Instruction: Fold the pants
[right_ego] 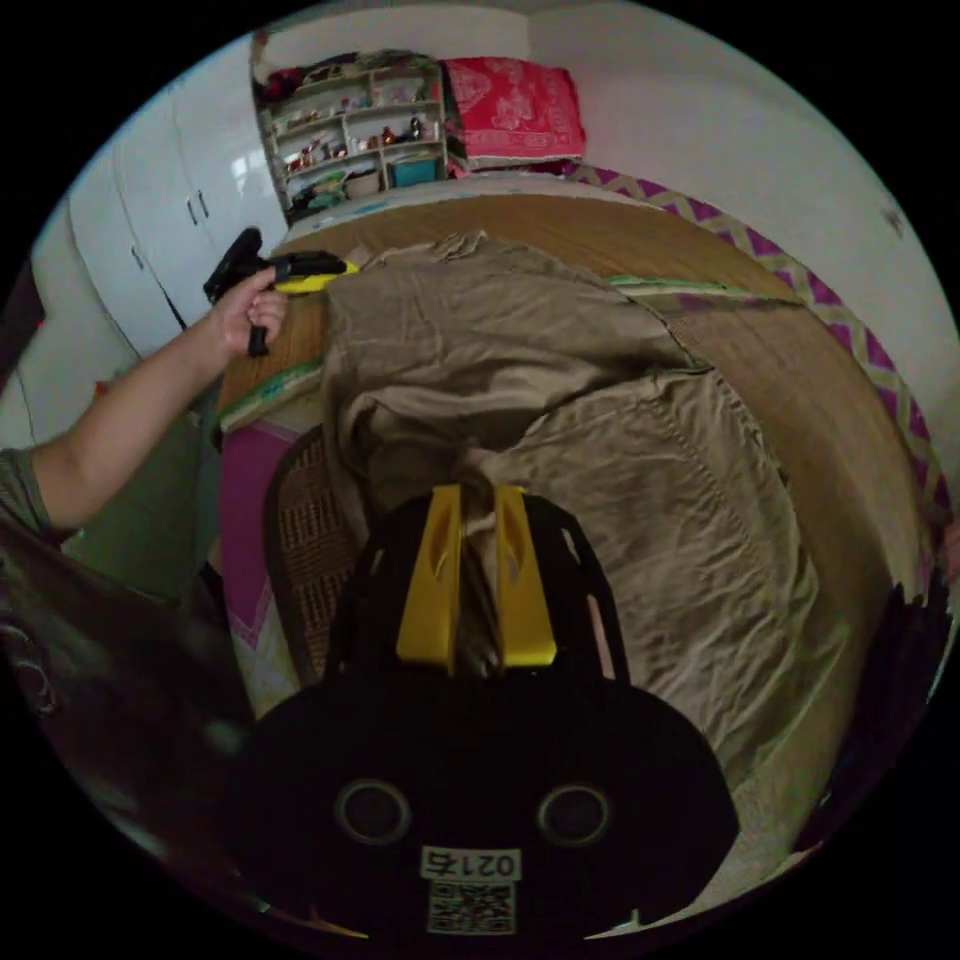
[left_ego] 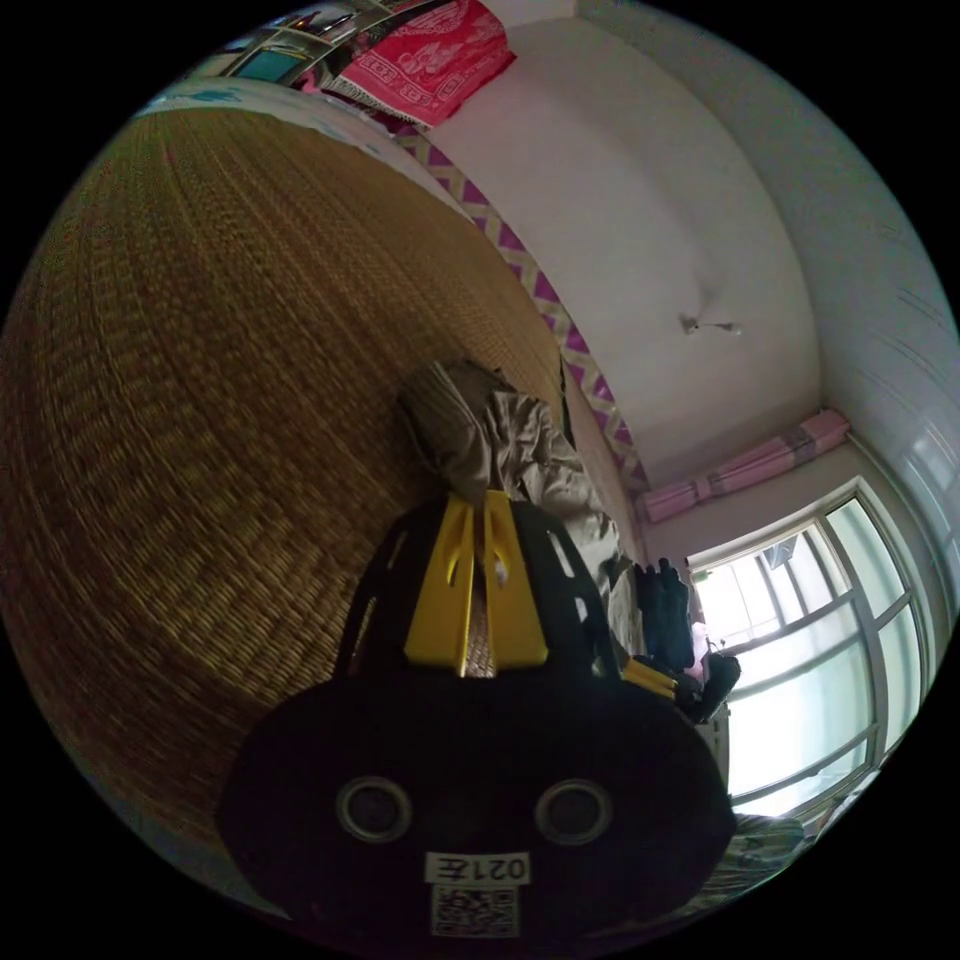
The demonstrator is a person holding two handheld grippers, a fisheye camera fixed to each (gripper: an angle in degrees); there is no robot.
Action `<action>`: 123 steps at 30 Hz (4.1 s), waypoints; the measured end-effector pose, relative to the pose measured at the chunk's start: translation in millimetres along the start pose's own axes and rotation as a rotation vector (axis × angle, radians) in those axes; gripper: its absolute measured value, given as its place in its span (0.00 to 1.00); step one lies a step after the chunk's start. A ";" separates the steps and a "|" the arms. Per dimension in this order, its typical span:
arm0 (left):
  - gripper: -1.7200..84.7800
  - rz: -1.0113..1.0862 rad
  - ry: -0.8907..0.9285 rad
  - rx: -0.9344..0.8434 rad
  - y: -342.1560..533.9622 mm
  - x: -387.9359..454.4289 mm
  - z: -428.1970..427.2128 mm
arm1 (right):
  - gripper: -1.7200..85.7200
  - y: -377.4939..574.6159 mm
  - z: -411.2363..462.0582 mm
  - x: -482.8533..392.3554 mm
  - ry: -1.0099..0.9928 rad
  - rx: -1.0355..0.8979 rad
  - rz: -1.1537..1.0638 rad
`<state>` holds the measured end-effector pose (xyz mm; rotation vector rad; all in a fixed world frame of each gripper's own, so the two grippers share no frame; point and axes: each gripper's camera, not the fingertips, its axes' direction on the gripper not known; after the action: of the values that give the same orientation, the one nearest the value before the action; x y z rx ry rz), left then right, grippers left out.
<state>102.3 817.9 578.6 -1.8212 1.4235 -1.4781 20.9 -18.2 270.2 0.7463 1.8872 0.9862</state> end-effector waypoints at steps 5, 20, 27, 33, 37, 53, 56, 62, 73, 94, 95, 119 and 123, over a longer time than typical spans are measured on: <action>0.01 0.002 -0.004 0.000 -8.0 -1.1 -0.5 | 0.03 1.4 -28.0 29.3 -0.066 0.079 0.067; 0.01 -0.015 -0.050 -0.027 -7.9 23.6 27.7 | 0.02 357.3 -351.0 212.8 0.204 0.731 0.983; 0.02 -0.027 -0.014 -0.019 8.6 51.0 45.1 | 0.06 451.0 -321.8 233.8 -0.089 0.734 1.226; 0.04 0.305 -0.207 0.307 59.8 158.4 14.5 | 0.09 356.2 -372.5 179.7 0.227 0.679 0.796; 0.06 0.648 -0.188 0.196 76.0 261.0 76.4 | 0.11 224.4 -326.2 183.6 0.349 0.316 0.372; 0.15 1.194 -0.213 -0.260 139.4 426.5 341.8 | 0.04 76.9 -179.9 247.5 0.254 -0.296 -0.135; 0.15 1.213 -0.216 -0.279 153.1 434.4 360.8 | 0.01 79.3 -203.1 233.5 0.253 -0.225 -0.147; 0.17 1.328 -0.241 -0.378 184.5 453.6 400.9 | 0.01 95.0 -256.9 187.8 0.272 -0.063 -0.177; 0.02 1.342 -0.189 -0.644 194.2 468.1 444.2 | 0.01 127.3 -301.6 119.7 0.296 0.007 -0.190; 0.01 1.123 0.074 -0.351 391.0 342.0 91.3 | 0.01 330.3 -388.3 -134.2 0.209 0.135 -0.115; 0.01 1.088 0.082 -0.351 394.5 331.9 92.1 | 0.01 336.0 -382.2 -134.9 0.196 0.129 -0.095; 0.04 1.035 -0.237 -0.514 378.9 332.4 83.0 | 0.13 420.9 -448.5 78.0 0.097 0.324 0.717; 0.02 0.949 -0.212 -0.438 382.6 313.4 73.4 | 0.06 422.3 -427.0 130.2 -0.037 0.298 0.831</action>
<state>-29.4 369.7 400.3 -1.1141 2.1574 -0.5073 -367.6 154.1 714.1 1.7981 1.7129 1.1604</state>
